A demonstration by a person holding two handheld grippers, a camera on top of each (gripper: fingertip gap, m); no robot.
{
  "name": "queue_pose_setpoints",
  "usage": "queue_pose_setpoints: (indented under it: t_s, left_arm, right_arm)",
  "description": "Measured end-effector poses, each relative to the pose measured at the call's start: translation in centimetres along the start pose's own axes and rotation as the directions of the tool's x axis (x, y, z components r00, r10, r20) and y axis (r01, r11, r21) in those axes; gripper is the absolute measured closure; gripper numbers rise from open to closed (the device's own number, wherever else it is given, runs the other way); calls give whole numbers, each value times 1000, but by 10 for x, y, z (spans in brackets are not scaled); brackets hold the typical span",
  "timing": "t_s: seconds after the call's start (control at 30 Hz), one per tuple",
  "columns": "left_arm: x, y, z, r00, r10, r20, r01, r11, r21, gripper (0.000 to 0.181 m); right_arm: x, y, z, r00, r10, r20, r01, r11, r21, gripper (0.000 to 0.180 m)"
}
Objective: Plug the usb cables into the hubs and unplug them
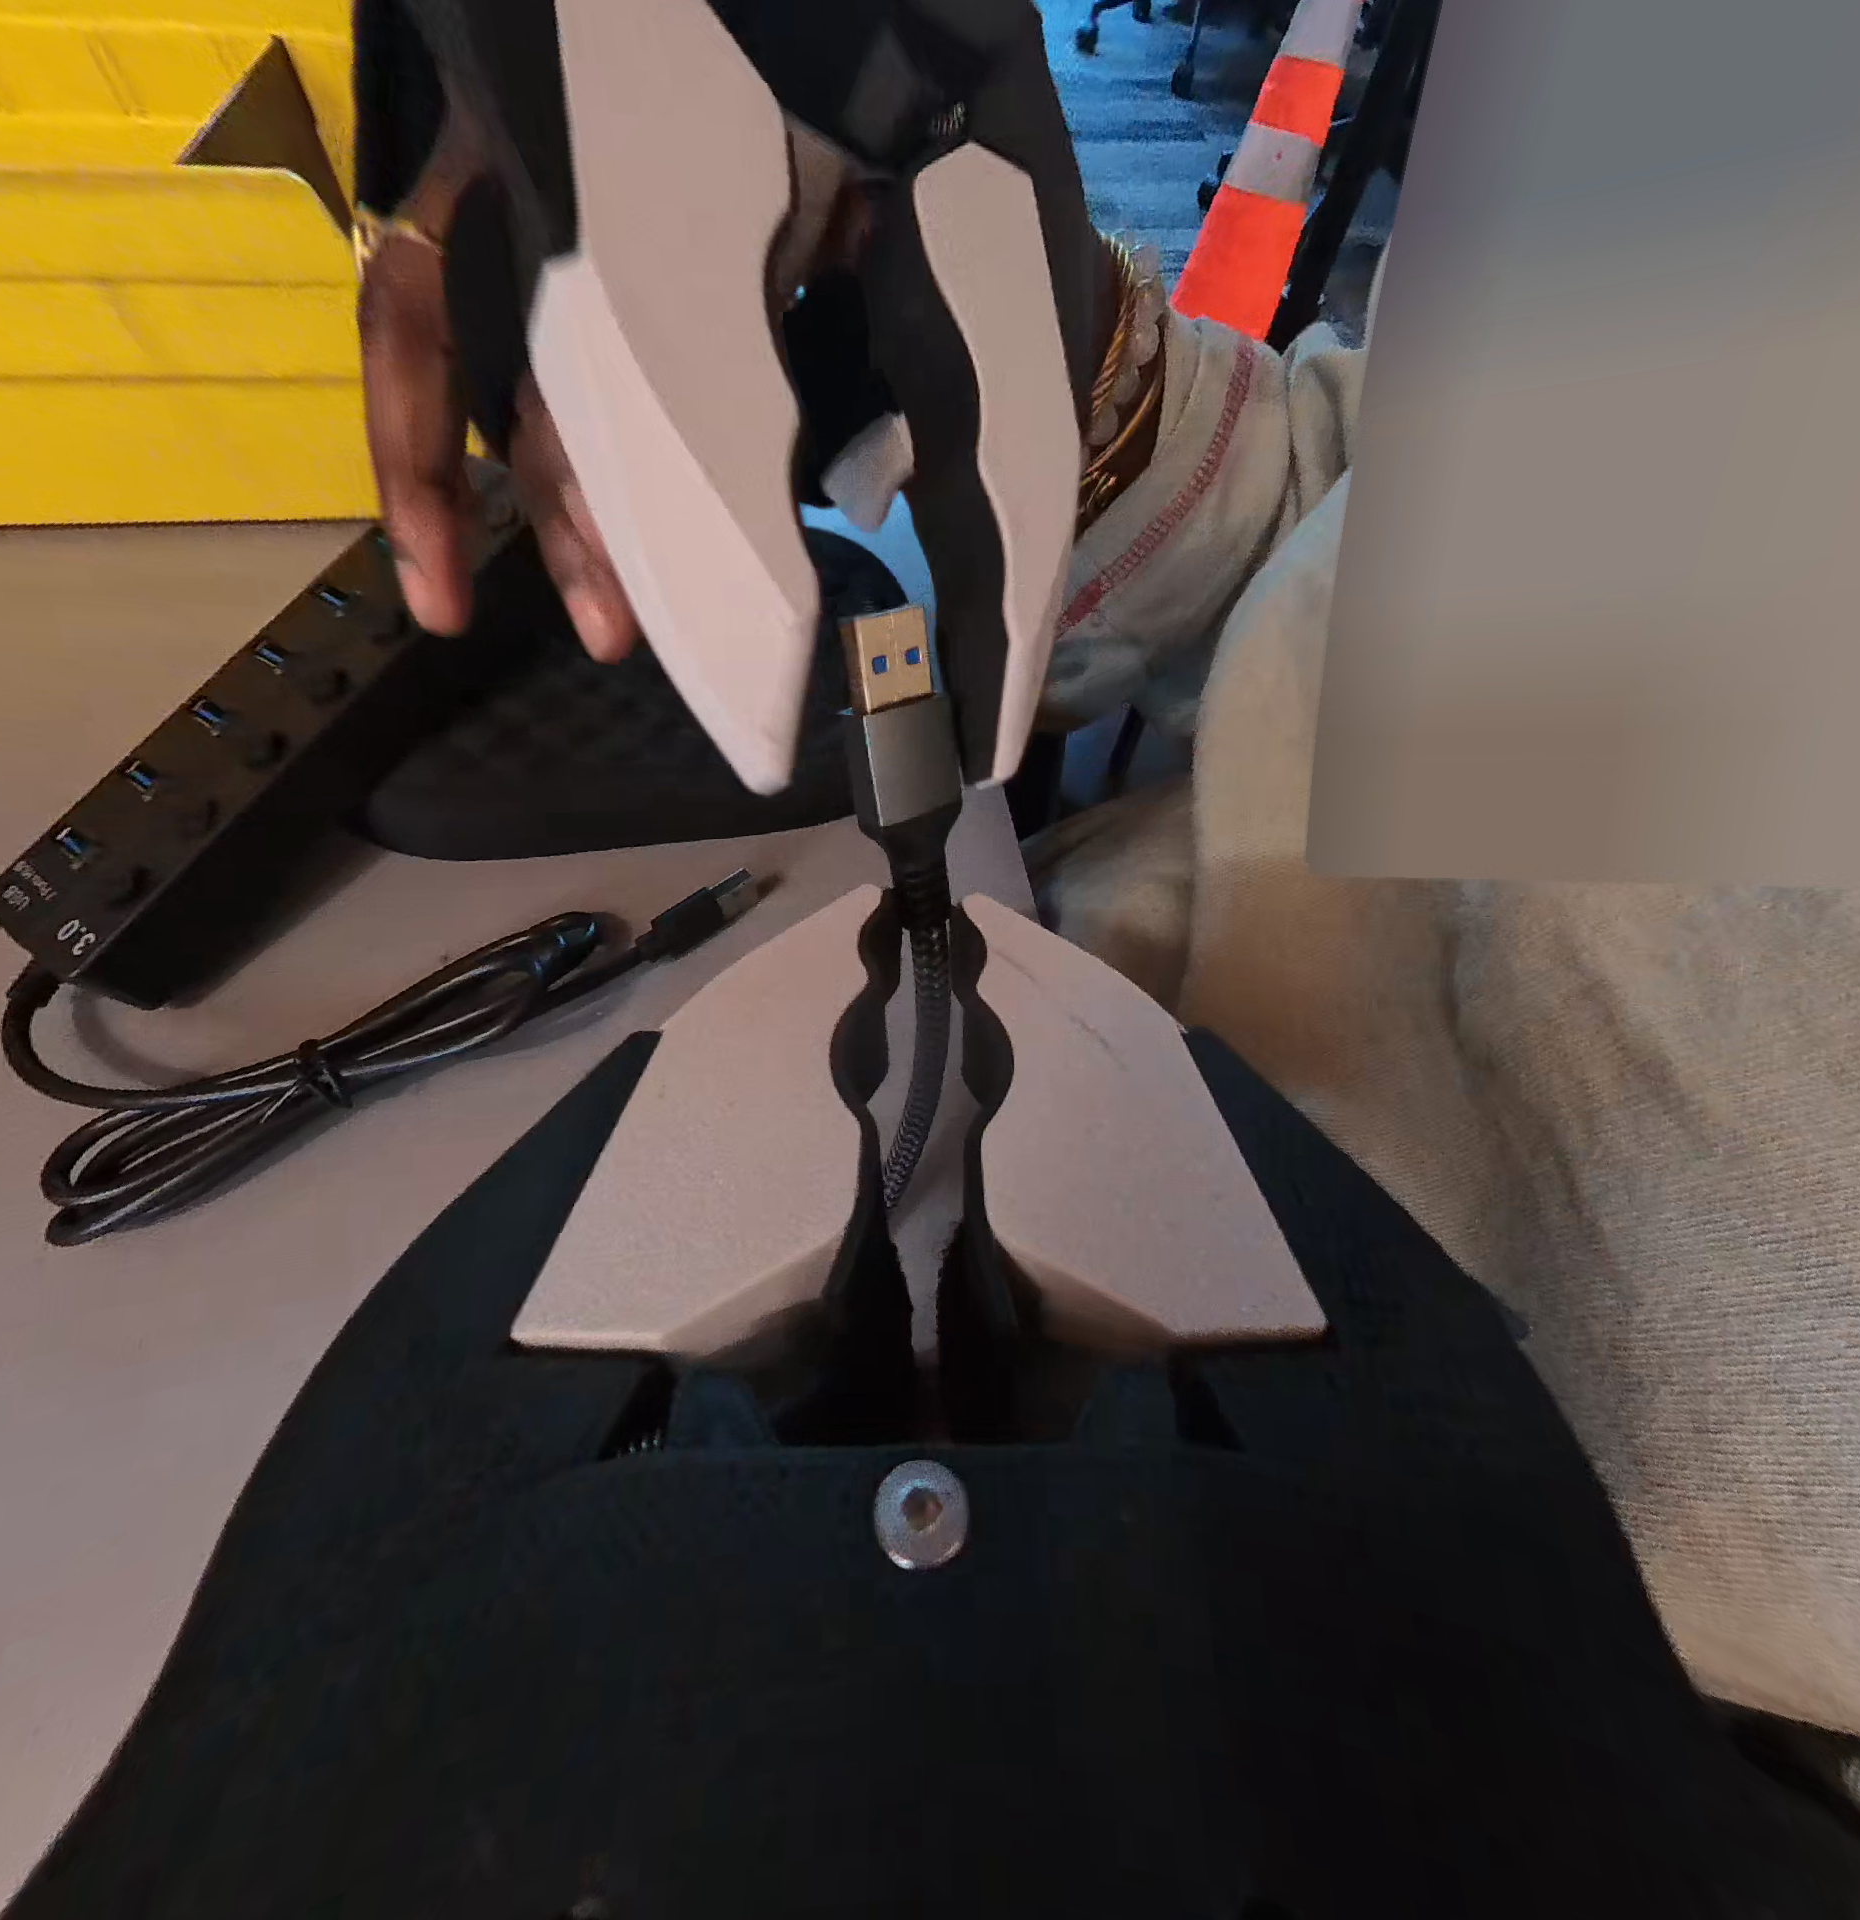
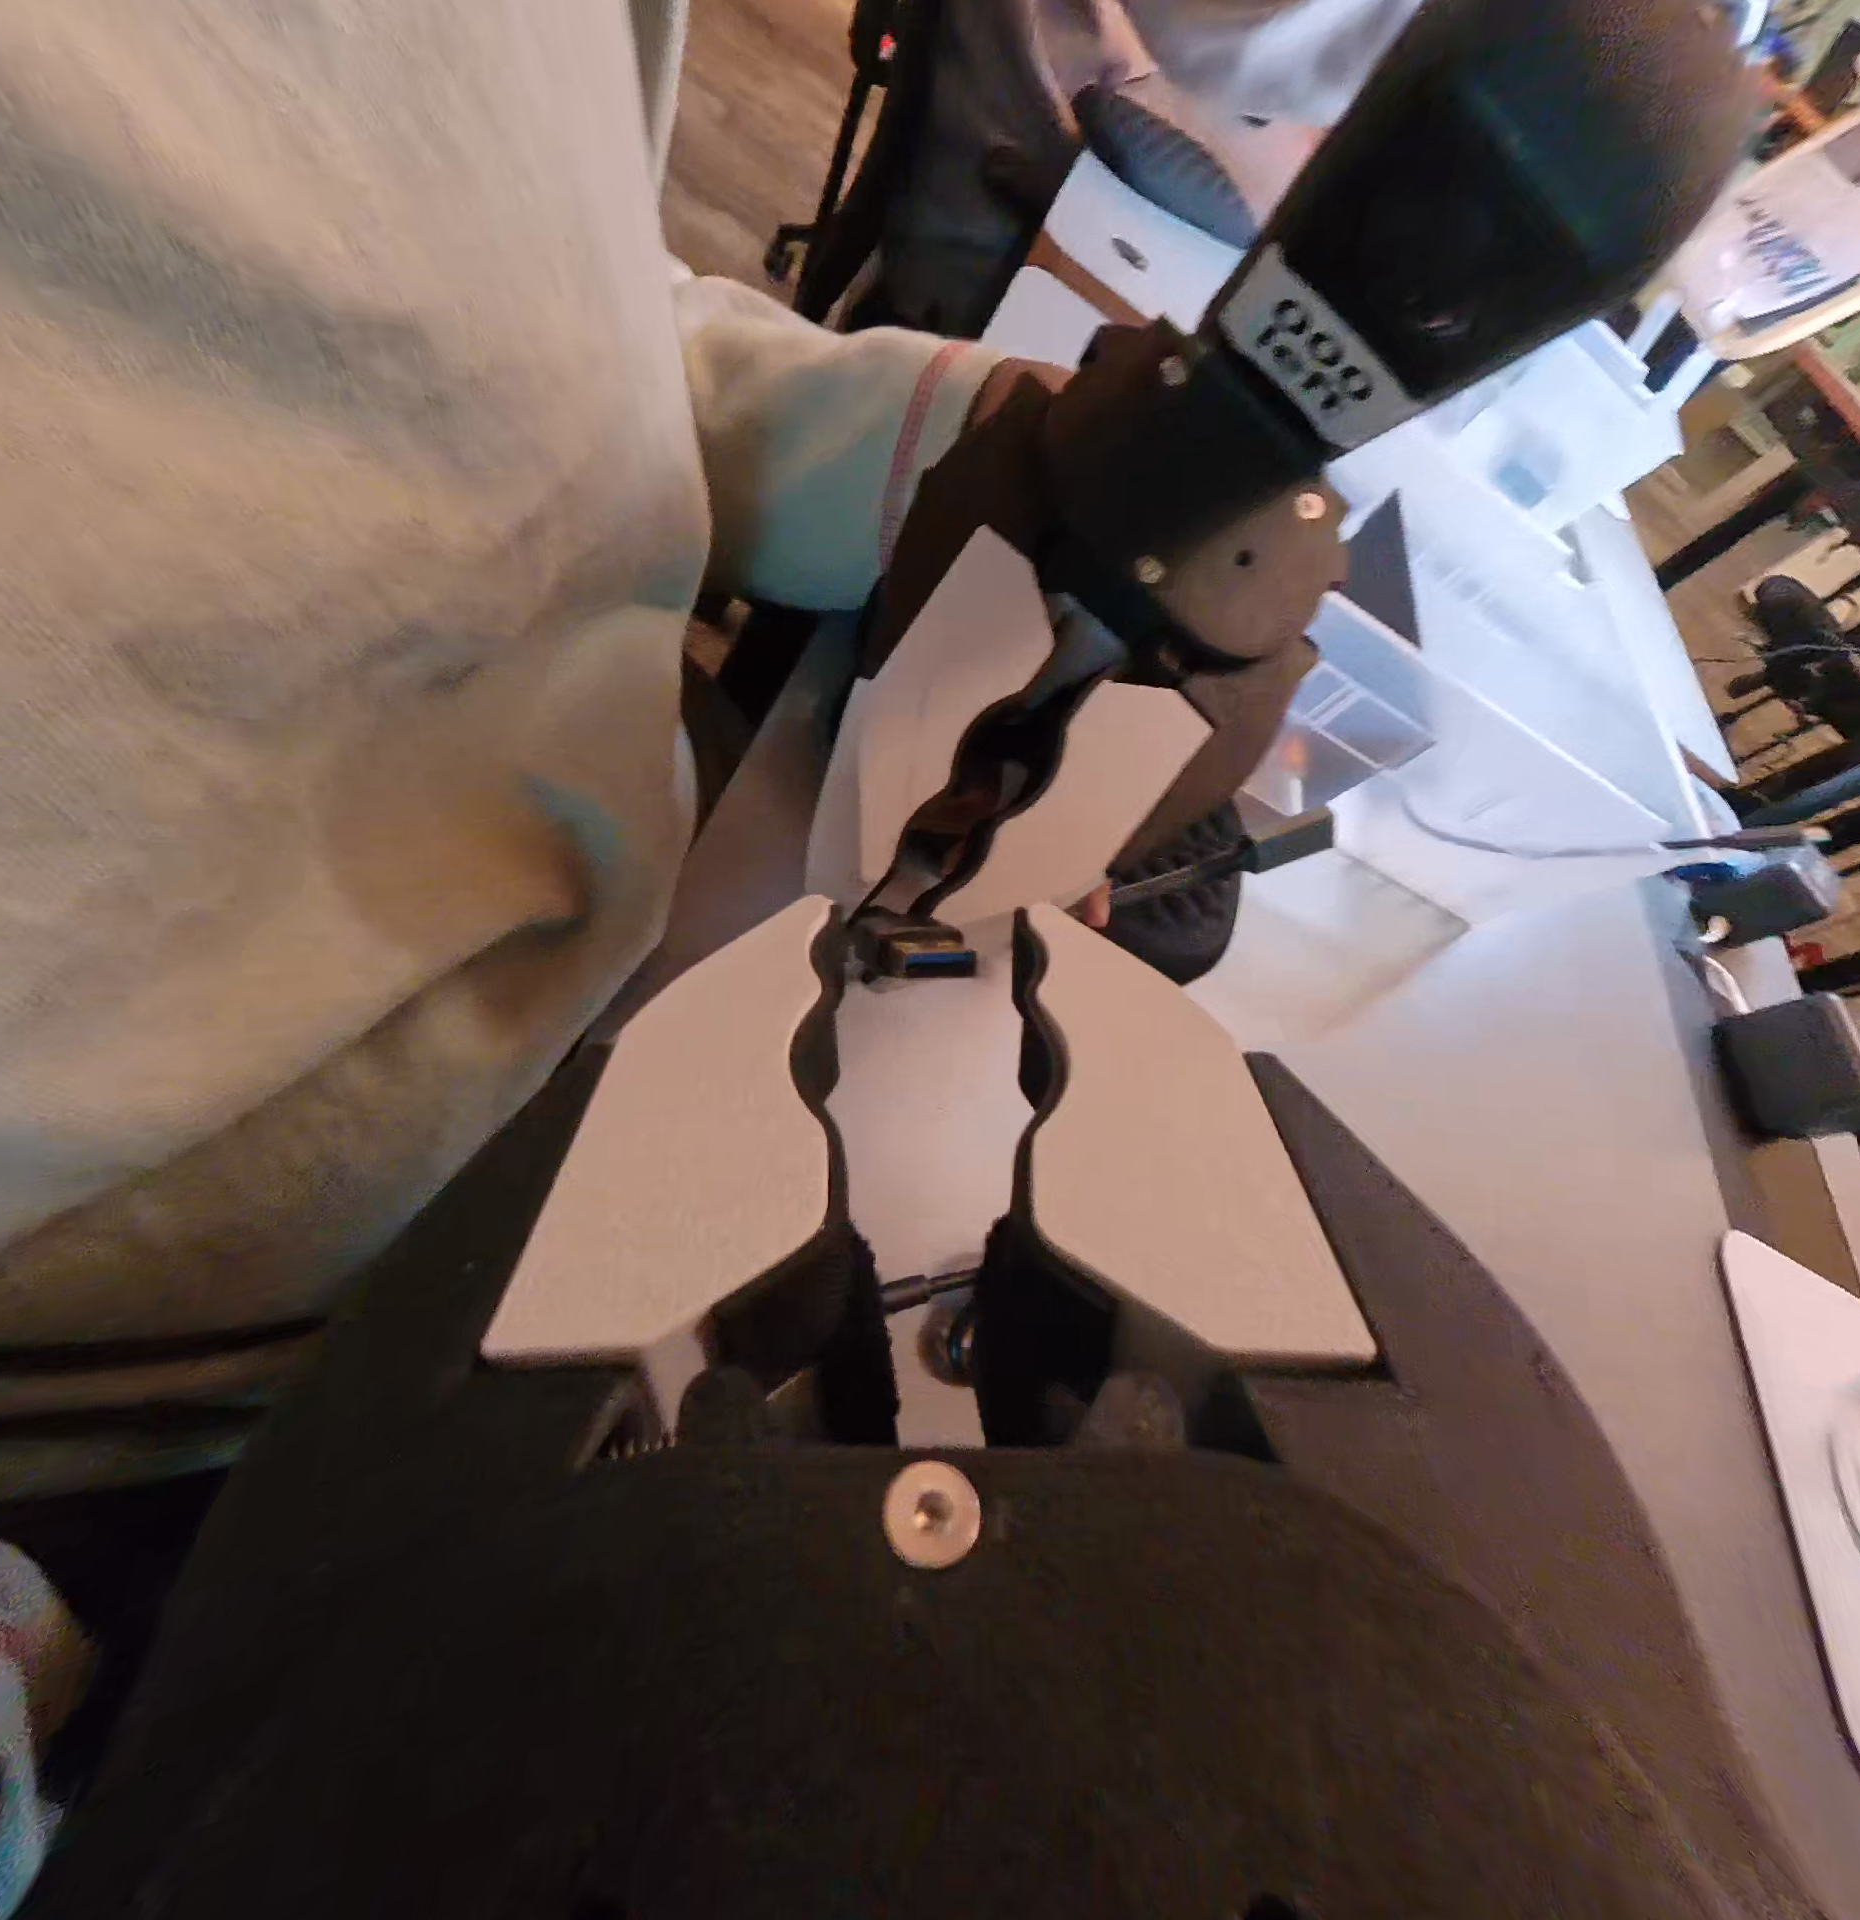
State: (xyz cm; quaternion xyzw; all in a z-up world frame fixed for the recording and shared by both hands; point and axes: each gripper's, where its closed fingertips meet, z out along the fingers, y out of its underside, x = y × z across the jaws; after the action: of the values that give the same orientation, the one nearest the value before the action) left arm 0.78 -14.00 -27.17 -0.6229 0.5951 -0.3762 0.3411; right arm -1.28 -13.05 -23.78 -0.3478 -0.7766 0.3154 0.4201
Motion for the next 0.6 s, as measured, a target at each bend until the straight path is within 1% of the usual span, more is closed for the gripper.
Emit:
queue_pose_setpoints:
  t_s: [0.07,0.17,0.23,0.27,0.3,0.33,0.37,0.4,0.43,0.5,0.6]
  left_arm:
    - [0,2,0,1000,0,-5,0,1000,-6,172]
    - [-3,3,0,1000,13,10,-13,1000,-8,172]
    - [-12,-2,-5,996,51,78,-54,998,26,171]
    - [-20,-10,-9,986,89,143,-100,992,74,166]
    - [-26,-22,-17,966,133,220,-168,975,146,150]
    - [-30,-38,-26,937,184,296,-256,940,225,136]
    - [-30,-54,-36,898,231,374,-353,887,299,121]
    - [-30,-68,-47,860,244,448,-420,836,352,111]
    - [-29,-76,-53,835,249,491,-460,805,374,111]
    - [-28,-81,-52,819,258,513,-484,792,373,111]
    - [-32,-81,-34,811,270,518,-495,789,363,120]
  right_arm:
    - [-5,4,4,1000,-14,12,14,1000,-20,160]
    - [-3,6,4,1000,29,-9,-29,999,-16,160]
    - [7,4,0,996,29,-84,-27,999,17,161]
    - [13,4,-3,991,22,-128,-17,999,40,161]
    - [18,2,-8,984,23,-174,-10,997,76,161]
    - [24,-2,-14,975,39,-218,-10,991,134,162]
    - [31,-8,-20,962,64,-265,-7,978,210,162]
    - [35,-15,-27,950,87,-300,4,956,292,163]
    - [38,-23,-33,940,107,-325,22,929,370,163]
    - [42,-35,-41,926,140,-351,53,872,487,162]
    - [41,-40,-41,925,154,-349,66,837,543,162]
